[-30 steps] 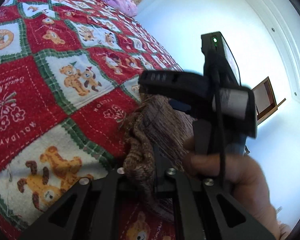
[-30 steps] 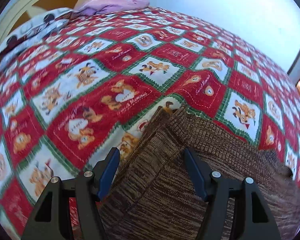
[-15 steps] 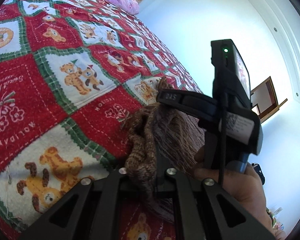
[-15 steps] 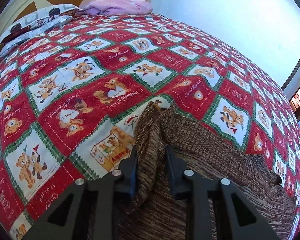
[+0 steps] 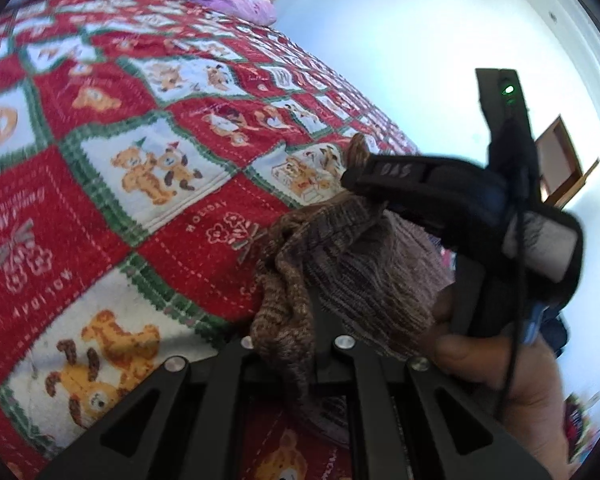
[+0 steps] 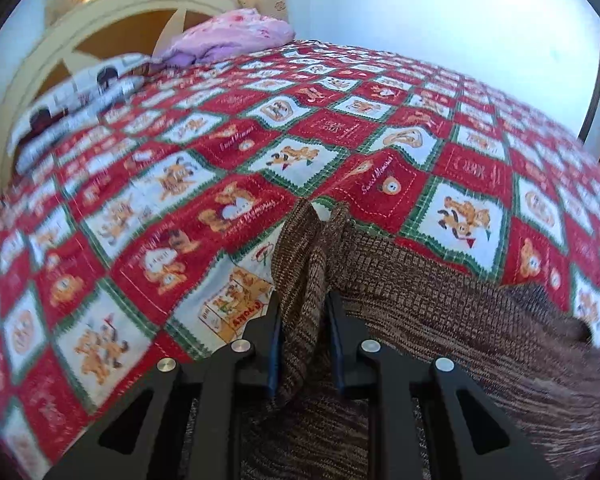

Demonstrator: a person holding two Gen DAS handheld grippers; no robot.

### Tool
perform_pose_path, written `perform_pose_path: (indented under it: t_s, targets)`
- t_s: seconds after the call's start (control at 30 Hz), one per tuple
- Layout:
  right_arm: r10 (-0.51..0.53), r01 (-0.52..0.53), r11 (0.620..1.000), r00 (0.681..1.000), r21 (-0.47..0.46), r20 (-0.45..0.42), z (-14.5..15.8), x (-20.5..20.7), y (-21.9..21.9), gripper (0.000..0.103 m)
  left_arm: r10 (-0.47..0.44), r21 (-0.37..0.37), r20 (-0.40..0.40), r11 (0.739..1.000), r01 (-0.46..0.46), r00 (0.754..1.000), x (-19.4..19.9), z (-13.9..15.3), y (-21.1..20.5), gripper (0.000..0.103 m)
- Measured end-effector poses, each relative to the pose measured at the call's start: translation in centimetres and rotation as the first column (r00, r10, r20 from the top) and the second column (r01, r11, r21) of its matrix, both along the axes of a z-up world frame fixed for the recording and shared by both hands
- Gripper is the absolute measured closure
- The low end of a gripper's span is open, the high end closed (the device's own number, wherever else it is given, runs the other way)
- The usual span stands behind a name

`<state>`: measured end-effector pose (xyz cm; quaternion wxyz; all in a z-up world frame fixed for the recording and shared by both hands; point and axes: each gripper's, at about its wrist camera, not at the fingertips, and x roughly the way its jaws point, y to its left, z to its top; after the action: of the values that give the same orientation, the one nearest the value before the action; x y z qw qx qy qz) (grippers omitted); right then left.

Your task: Fold small clothes

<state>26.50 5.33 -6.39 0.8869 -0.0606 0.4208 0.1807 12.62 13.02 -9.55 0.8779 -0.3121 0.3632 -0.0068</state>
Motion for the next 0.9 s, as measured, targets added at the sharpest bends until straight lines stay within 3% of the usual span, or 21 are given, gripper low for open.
perform_pose_path:
  t_s: [0.1,0.3,0.63,0.8,0.9]
  targets:
    - [-0.011,0.013,0.998,1.0,0.065,-0.026,0.7,0.2,-0.9,0.083,-0.006,0.062,-0.018,0.998,0.007,1.0,0.4,0.6,-0.3,0.093]
    - [-0.002,0.001,0.999,1.0,0.053,0.02,2.1,-0.8,-1.3,0.084,-0.011,0.097,-0.023,0.995,0.013,1.0,0.5,1.1,-0.5,0.095]
    - [-0.063,0.056,0.989,0.997,0.137,0.043,4.5,-1.6,-6.7,0.087,-0.075,0.137,0.09,0.989,0.062,0.993,-0.2,5.2,-2.5,0.096]
    - [-0.114,0.102,0.978,0.992,0.181,0.055,5.9,-2.9,-12.1,0.088,-0.21,0.183,0.191,0.967,0.175,0.959,-1.1,7.6,-5.9,0.096]
    - [-0.148,0.133,0.971,0.987,0.196,0.062,6.7,-3.7,-15.6,0.089,-0.307,0.234,0.238,0.939,0.253,0.921,-1.8,8.6,-8.8,0.096]
